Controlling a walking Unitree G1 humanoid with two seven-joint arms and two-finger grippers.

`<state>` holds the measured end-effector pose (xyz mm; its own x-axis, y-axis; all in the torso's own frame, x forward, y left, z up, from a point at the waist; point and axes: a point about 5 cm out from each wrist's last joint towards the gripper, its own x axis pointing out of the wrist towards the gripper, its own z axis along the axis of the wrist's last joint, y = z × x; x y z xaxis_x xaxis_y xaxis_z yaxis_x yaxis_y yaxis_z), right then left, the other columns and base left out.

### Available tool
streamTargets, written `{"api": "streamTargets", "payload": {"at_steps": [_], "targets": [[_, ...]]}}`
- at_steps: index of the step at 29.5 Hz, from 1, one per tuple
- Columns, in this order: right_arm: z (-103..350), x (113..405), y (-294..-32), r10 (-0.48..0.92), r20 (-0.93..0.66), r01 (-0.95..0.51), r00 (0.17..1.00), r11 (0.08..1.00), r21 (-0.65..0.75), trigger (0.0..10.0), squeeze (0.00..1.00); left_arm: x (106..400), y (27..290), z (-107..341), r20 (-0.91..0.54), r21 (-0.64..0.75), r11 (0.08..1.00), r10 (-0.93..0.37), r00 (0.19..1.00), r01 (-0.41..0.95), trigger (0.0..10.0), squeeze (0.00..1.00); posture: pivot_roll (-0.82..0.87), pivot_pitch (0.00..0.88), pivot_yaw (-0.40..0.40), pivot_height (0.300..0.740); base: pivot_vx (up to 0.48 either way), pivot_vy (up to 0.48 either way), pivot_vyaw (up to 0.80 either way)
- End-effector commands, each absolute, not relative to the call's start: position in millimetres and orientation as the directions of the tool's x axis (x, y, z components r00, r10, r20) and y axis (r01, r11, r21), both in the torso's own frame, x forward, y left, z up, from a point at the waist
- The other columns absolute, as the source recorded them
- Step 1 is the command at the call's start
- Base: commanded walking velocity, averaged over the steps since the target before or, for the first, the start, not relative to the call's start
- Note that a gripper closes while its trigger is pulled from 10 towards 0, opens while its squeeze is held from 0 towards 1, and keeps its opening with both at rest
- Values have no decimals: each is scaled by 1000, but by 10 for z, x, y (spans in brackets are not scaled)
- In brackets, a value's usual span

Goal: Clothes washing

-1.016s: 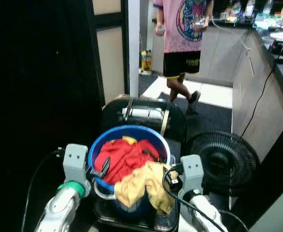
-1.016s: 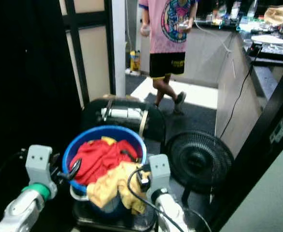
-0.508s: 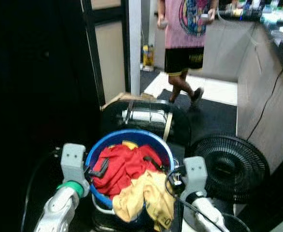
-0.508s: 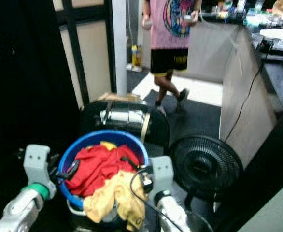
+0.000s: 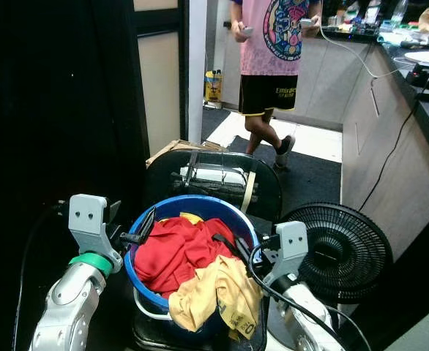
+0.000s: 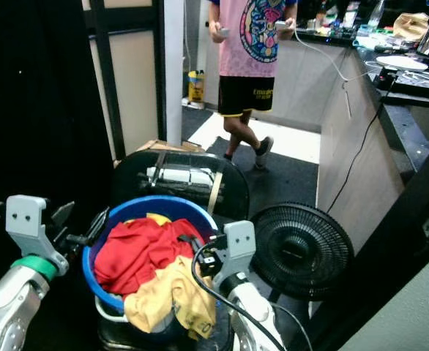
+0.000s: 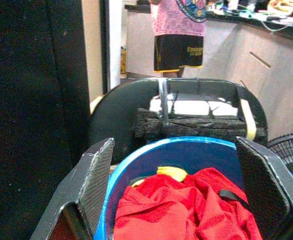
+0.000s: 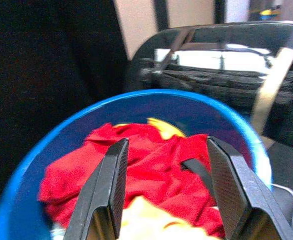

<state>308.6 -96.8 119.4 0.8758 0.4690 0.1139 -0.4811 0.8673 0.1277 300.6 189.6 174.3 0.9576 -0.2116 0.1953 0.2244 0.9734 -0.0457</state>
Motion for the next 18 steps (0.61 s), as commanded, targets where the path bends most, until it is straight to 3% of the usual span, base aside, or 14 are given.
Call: {"api": "streamTargets", "payload": {"at_steps": [1, 2, 11, 18], "targets": [[1184, 3032, -912, 554, 92, -562, 827, 820, 113, 10000, 706, 2965, 1879, 1712, 172, -22, 967, -246, 954, 254, 10000, 0, 18, 4, 0, 740, 0, 0, 0], [1164, 3014, -896, 580, 76, -585, 811, 804, 104, 10000, 1000, 2943, 1866, 1689, 159, -1, 963, -264, 951, 268, 10000, 0, 17, 6, -4, 740, 0, 0, 0], [996, 2997, -963, 561, -23, -556, 828, 825, 99, 10000, 1000, 2886, 1821, 1618, 118, 22, 954, -298, 947, 298, 10000, 0, 16, 16, -18, 740, 0, 0, 0], [910, 3032, -1115, 440, -88, -416, 894, 887, 201, 10000, 1000, 2875, 1801, 1572, 100, -25, 957, -285, 953, 289, 10000, 0, 9, 18, -21, 740, 0, 0, 0]]}}
